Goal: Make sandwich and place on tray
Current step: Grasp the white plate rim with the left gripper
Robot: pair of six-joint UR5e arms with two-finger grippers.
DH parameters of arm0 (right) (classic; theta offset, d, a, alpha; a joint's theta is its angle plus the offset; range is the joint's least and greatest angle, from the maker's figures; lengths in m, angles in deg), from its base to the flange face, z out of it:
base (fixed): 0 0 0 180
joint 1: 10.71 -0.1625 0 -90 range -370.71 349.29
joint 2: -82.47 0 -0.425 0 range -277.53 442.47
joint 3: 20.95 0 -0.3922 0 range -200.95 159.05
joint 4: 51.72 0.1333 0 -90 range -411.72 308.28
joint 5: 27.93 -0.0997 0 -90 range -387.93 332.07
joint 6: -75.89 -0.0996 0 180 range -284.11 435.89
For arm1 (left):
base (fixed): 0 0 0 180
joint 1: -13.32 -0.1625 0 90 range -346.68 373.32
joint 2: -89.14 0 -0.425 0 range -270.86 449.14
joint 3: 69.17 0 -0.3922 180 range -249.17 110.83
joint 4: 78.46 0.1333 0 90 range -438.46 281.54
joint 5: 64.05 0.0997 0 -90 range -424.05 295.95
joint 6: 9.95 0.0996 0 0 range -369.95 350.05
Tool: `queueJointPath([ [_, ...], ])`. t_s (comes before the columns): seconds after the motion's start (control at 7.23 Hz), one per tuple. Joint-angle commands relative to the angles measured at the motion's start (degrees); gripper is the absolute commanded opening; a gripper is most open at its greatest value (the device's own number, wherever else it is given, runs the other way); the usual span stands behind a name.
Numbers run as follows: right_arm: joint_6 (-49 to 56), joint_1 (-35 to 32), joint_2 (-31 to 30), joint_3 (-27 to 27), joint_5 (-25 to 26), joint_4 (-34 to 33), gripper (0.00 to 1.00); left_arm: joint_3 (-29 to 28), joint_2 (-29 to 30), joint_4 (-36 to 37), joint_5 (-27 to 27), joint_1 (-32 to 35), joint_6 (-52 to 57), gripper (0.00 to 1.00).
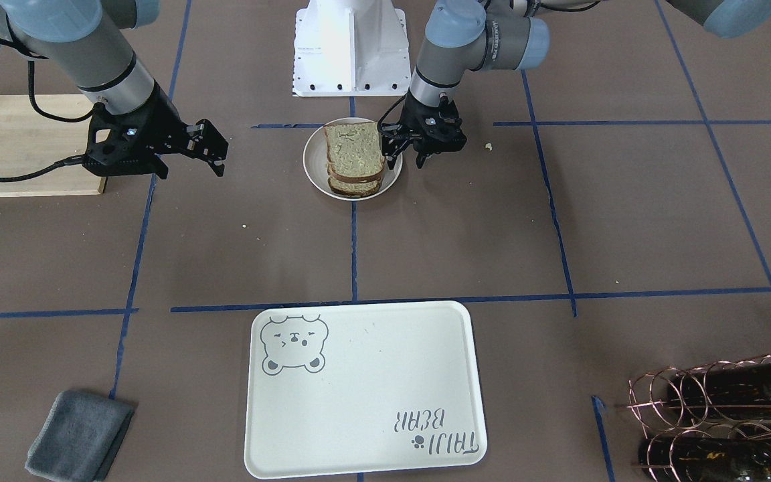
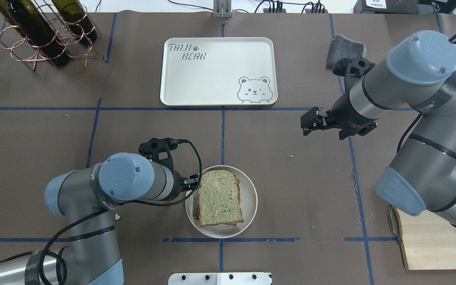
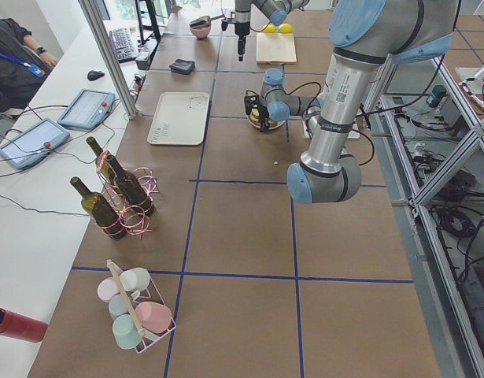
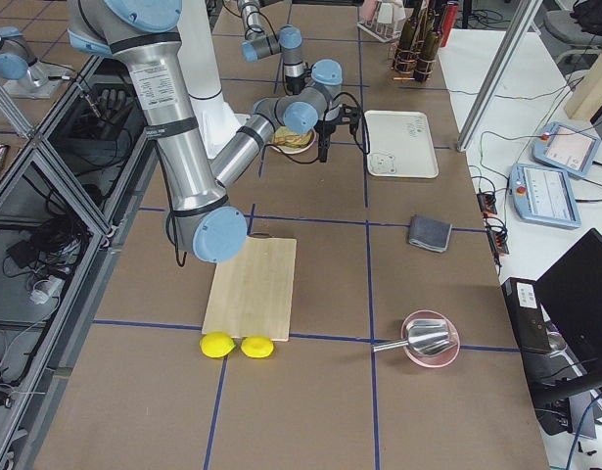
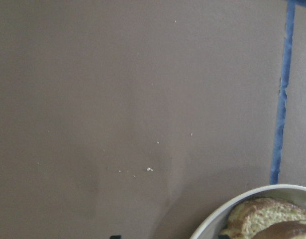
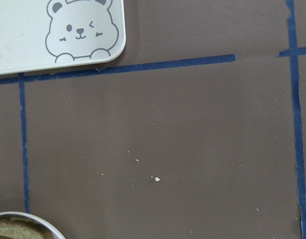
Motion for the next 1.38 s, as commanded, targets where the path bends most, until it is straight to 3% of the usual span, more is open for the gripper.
queueJointPath([
  [0.0,0.24,-0.33,-0.05,-0.13,-0.22,-0.01,1.0,-0.48,0.06,0.01,-0.08,-1.01,-0.01,0.44],
  [0.55,0.24,-0.33,-0.05,-0.13,-0.22,-0.09,1.0,-2.06,1.46,0.01,-0.34,-1.45,-0.09,0.36],
  [0.83,0.24,-0.33,-0.05,-0.05,-0.22,-0.18,1.0,-2.24,1.46,0.01,-0.26,-2.24,-0.09,0.22],
  [0.97,0.15,-0.24,0.04,-0.05,-0.22,-0.18,1.0,-2.24,1.38,0.01,-0.34,-2.24,-0.01,0.07],
  [1.11,0.15,-0.24,0.04,-0.05,-0.22,-0.18,1.0,-1.98,1.38,-0.08,-0.52,-2.24,-0.01,0.0],
  [1.25,0.15,-0.24,0.04,-0.05,-0.22,-0.18,1.0,-1.63,1.38,-0.34,-0.69,-2.24,0.08,0.0],
])
